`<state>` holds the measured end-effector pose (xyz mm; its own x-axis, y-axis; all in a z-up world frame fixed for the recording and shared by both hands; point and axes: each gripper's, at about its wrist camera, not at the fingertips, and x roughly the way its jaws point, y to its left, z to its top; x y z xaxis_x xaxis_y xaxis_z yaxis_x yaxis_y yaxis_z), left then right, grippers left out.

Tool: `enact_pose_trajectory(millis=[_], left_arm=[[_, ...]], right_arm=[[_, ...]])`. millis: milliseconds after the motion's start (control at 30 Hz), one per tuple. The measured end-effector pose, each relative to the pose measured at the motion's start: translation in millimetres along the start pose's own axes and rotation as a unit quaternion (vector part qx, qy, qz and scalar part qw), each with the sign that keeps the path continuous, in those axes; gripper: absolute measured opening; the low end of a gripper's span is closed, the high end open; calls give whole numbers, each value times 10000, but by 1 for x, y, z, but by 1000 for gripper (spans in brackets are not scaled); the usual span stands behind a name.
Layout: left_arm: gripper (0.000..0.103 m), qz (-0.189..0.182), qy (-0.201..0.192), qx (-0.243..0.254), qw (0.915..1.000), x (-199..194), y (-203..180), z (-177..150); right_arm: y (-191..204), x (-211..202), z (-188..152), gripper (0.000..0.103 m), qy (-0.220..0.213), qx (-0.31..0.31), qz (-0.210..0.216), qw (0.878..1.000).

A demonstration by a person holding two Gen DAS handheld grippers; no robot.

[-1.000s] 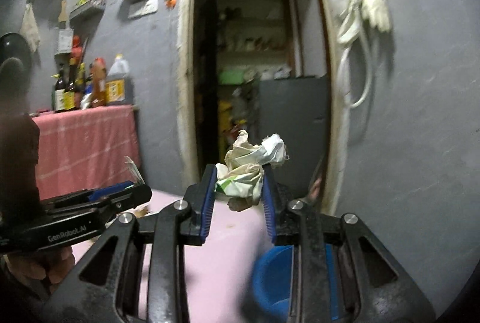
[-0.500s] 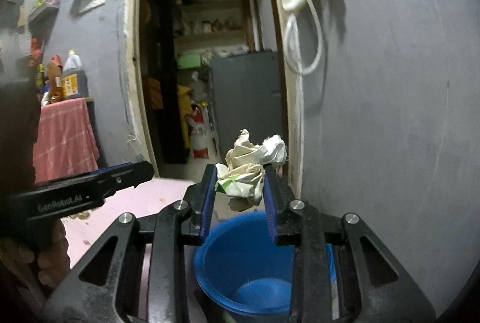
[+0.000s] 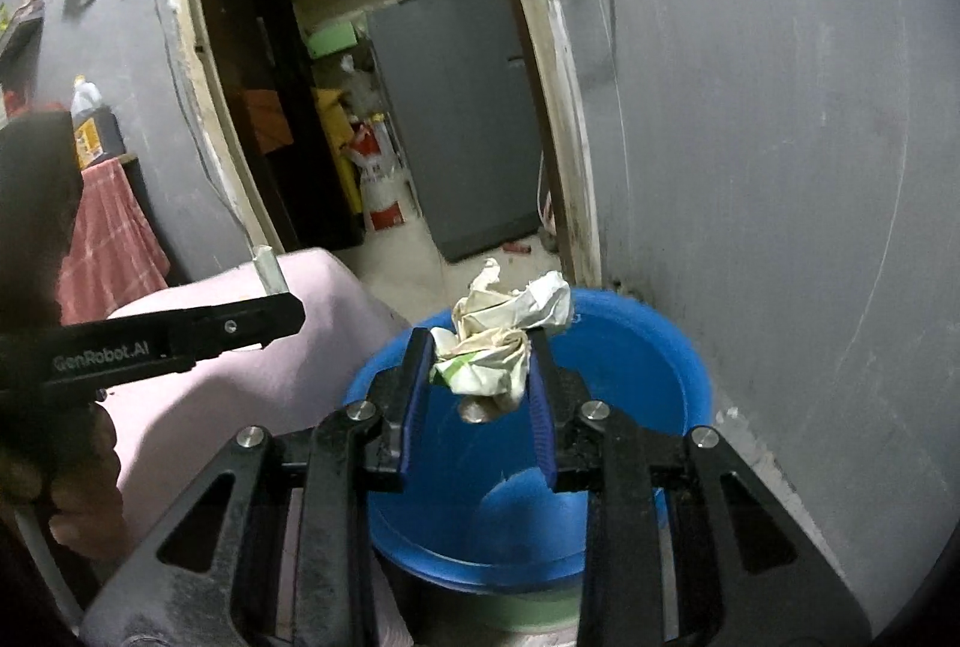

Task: Collect trash
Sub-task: 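Carry the wrapper in the right tool over the blue bucket and open, then return the right tool to the table while the left tool grasps the blue chip bag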

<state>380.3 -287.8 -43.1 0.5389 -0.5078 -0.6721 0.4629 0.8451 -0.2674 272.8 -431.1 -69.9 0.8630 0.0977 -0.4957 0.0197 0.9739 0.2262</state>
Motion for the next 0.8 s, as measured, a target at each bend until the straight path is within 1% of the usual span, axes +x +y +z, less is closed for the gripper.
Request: enact_pose_trajectory(millis=[67, 167, 267, 367, 433, 500, 533, 600, 633, 667, 700, 733, 767, 800], left_arm=[[36, 12, 100, -11, 9999, 6, 1, -3], [41, -5, 174, -48, 9998, 10, 3, -4], [43, -11, 163, -75, 9998, 9, 4, -5], [48, -59, 92, -141, 9998, 3, 6, -5], [54, -73, -36, -184, 9998, -4, 9, -3], [56, -76, -180, -217, 9996, -14, 8, -3], [58, -68, -258, -231, 9994, -21, 9, -3], [64, -15, -465, -262, 9986, -36, 13, -2], [67, 10, -560, -276, 9980, -44, 15, -2], [69, 42, -703, -297, 9971, -54, 18, -2], [73, 57, -784, -309, 9964, -62, 20, 0], [79, 87, -893, -323, 9954, -72, 23, 1], [82, 133, -1011, -335, 9942, -82, 26, 1], [87, 193, -1151, -340, 9926, -94, 29, 0]], right_arm=[[-4, 6, -3, 32, 129, 92, 17, 9999], [-8, 10, -7, 34, 233, 172, 16, 9996], [-10, 14, -9, 39, 279, 228, 11, 9994], [-9, 11, -6, 43, 232, 266, -3, 9994], [-6, 9, -2, 46, 156, 271, -15, 9995], [-3, 1, 3, 51, 24, 238, -38, 9997], [-1, -4, 6, 52, -52, 212, -48, 9998], [5, -16, 12, 60, -228, 126, -86, 9996], [10, -24, 16, 62, -346, 59, -107, 9993], [14, -29, 20, 67, -429, 10, -120, 9990], [19, -36, 24, 73, -530, -50, -137, 9985], [24, -43, 27, 75, -643, -110, -156, 9977], [31, -53, 32, 81, -794, -185, -159, 9965], [37, -60, 34, 85, -900, -232, -148, 9956]])
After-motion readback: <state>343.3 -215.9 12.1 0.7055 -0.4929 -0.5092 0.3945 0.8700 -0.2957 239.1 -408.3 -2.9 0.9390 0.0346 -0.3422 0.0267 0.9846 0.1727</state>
